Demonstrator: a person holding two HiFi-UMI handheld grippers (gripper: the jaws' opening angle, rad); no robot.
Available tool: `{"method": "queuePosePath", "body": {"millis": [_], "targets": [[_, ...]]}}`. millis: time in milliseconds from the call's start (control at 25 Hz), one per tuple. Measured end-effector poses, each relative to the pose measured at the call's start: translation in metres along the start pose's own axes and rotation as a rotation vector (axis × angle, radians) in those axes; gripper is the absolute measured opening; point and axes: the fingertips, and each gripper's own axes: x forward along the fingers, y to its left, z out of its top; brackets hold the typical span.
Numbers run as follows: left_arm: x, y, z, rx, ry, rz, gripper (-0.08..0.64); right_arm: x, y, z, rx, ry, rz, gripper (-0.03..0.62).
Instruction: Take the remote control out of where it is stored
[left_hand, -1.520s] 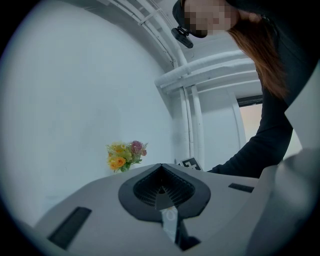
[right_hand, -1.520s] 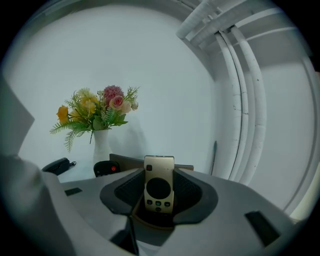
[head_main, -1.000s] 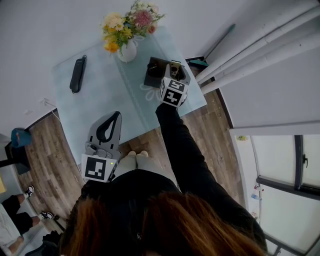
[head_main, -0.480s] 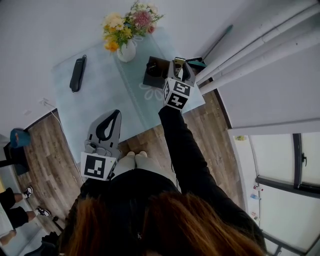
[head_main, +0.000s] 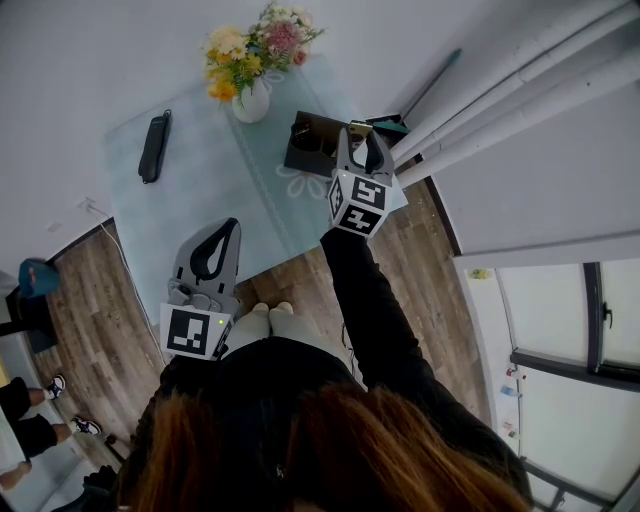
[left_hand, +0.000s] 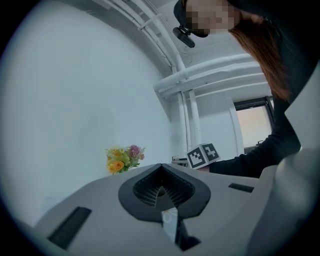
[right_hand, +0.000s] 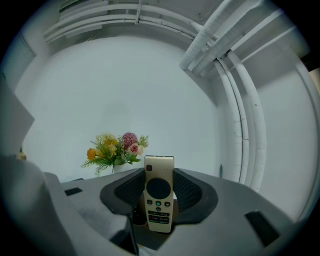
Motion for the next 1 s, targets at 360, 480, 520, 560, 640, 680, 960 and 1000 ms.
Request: {"method": "queuePosePath", "body": {"millis": [360, 480, 520, 560, 640, 680, 960, 1000], "targets": [[-0.001, 0.000, -0.002, 0.000, 0.007, -0.001, 0.005, -0.043, 0.011, 0.016, 0.017, -0.034, 0.065, 0.187], [0.000, -0.001, -0.002, 0.009, 0.005, -0.008, 0.005, -0.058, 0.015, 0.022, 0.017, -0.050, 0.083, 0.187], [0.000, -0.001, -0.002, 0.010, 0.003, -0.008, 0.005, -0.062, 0.017, 0.024, 0.012, -0.053, 0.091, 0.187], [0.000, 0.000, -0.002, 0.007, -0.001, -0.008, 0.005, -0.065, 0.020, 0.026, 0.003, -0.056, 0.100, 0.187], [0.000, 0.000, -0.003, 0.000, -0.008, -0.007, 0.005, -0.072, 0.025, 0.029, -0.016, -0.061, 0.117, 0.187], [0.001, 0.000, -0.003, -0.001, -0.008, -0.007, 0.005, -0.075, 0.026, 0.030, -0.019, -0.062, 0.124, 0.187], [0.000, 0.002, -0.004, -0.004, -0.002, -0.005, 0.005, -0.098, 0.038, 0.001, -0.027, 0.010, 0.175, 0.187], [0.000, 0.003, -0.005, -0.006, -0.001, -0.003, 0.005, -0.100, 0.040, -0.007, -0.034, 0.030, 0.182, 0.187]]}}
